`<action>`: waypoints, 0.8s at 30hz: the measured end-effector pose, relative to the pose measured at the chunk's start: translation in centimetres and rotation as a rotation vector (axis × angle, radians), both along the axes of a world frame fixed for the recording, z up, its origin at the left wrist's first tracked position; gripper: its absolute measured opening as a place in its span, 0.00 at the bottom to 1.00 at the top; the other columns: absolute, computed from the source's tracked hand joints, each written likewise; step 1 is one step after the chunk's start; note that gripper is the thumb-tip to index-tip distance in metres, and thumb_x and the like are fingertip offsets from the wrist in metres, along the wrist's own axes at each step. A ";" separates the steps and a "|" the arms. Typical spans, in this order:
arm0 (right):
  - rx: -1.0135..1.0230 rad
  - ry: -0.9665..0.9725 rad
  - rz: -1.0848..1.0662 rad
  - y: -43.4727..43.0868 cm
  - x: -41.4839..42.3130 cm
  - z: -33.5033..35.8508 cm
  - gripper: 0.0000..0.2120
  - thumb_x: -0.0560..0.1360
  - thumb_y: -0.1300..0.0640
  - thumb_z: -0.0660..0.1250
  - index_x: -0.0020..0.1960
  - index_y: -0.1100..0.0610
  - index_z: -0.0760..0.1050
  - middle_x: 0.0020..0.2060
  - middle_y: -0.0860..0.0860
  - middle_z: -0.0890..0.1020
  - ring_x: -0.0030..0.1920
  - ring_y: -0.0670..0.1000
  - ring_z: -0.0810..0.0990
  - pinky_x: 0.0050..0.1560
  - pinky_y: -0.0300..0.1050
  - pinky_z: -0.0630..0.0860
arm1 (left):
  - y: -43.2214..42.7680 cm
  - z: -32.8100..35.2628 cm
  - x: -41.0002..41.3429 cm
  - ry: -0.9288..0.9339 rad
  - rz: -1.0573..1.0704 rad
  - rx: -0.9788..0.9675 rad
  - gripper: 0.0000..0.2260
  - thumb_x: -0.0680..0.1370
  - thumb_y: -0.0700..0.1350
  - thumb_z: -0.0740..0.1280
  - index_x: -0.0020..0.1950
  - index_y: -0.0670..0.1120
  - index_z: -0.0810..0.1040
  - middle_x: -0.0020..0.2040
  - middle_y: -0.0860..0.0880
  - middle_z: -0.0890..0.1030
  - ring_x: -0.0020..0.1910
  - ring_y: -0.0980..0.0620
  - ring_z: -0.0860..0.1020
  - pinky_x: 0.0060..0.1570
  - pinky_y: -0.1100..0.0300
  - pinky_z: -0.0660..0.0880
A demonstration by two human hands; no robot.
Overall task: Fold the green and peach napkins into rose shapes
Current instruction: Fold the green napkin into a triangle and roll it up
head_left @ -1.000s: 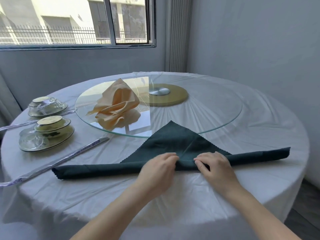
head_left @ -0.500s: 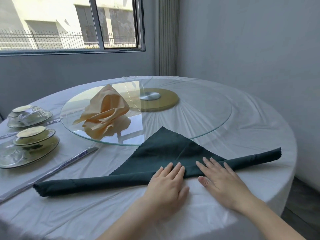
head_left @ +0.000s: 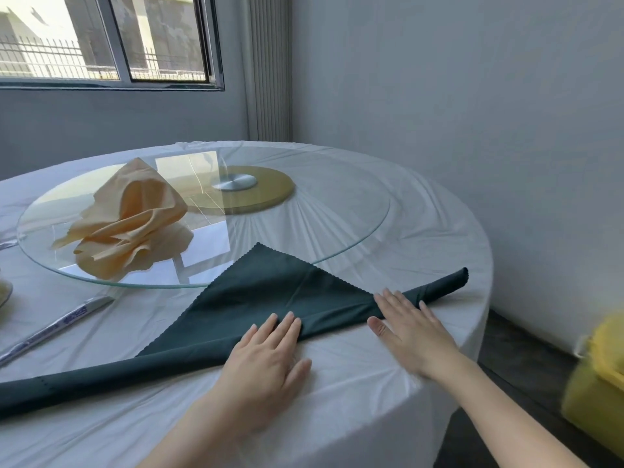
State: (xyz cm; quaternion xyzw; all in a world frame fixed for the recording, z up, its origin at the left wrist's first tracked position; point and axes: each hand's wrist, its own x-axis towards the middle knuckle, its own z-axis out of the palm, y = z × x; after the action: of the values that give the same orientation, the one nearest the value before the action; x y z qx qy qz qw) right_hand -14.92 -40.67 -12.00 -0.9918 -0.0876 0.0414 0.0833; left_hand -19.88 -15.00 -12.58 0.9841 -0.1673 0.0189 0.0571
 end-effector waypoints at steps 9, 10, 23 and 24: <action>-0.044 0.000 -0.141 -3.7 1.6 0.0 0.39 0.70 0.31 0.32 0.76 0.47 0.39 0.75 0.42 0.41 0.74 0.42 0.39 0.74 0.50 0.39 | 0.1 -0.3 0.1 -0.002 0.001 -0.013 0.51 0.57 0.70 0.18 0.77 0.53 0.41 0.75 0.59 0.38 0.76 0.54 0.39 0.70 0.60 0.36; -0.049 0.001 -0.146 -3.8 1.6 0.0 0.37 0.72 0.31 0.33 0.76 0.47 0.39 0.75 0.42 0.41 0.74 0.42 0.39 0.74 0.51 0.39 | 0.1 -0.3 0.1 -0.003 -0.002 -0.013 0.51 0.57 0.70 0.18 0.77 0.53 0.41 0.73 0.60 0.36 0.76 0.54 0.39 0.70 0.60 0.36; -0.050 -0.061 -0.336 -5.5 2.8 -0.4 0.39 0.71 0.31 0.32 0.77 0.50 0.41 0.76 0.46 0.43 0.75 0.46 0.42 0.74 0.54 0.44 | 0.3 0.0 0.2 -0.030 0.023 0.031 0.39 0.75 0.68 0.32 0.72 0.51 0.66 0.73 0.57 0.63 0.71 0.55 0.65 0.66 0.60 0.64; -0.043 -0.060 -0.360 -5.7 3.0 -0.4 0.39 0.71 0.31 0.32 0.77 0.51 0.42 0.76 0.46 0.43 0.75 0.46 0.42 0.74 0.54 0.45 | 0.3 -0.2 0.3 -0.010 0.040 0.049 0.34 0.78 0.64 0.37 0.66 0.51 0.75 0.67 0.57 0.73 0.64 0.55 0.74 0.57 0.60 0.74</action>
State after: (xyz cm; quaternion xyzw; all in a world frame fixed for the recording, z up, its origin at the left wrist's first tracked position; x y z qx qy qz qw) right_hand -11.95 -46.42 -12.43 -0.9938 0.0898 -0.0020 0.0654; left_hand -19.57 -14.71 -12.80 0.9882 -0.1484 0.0211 0.0319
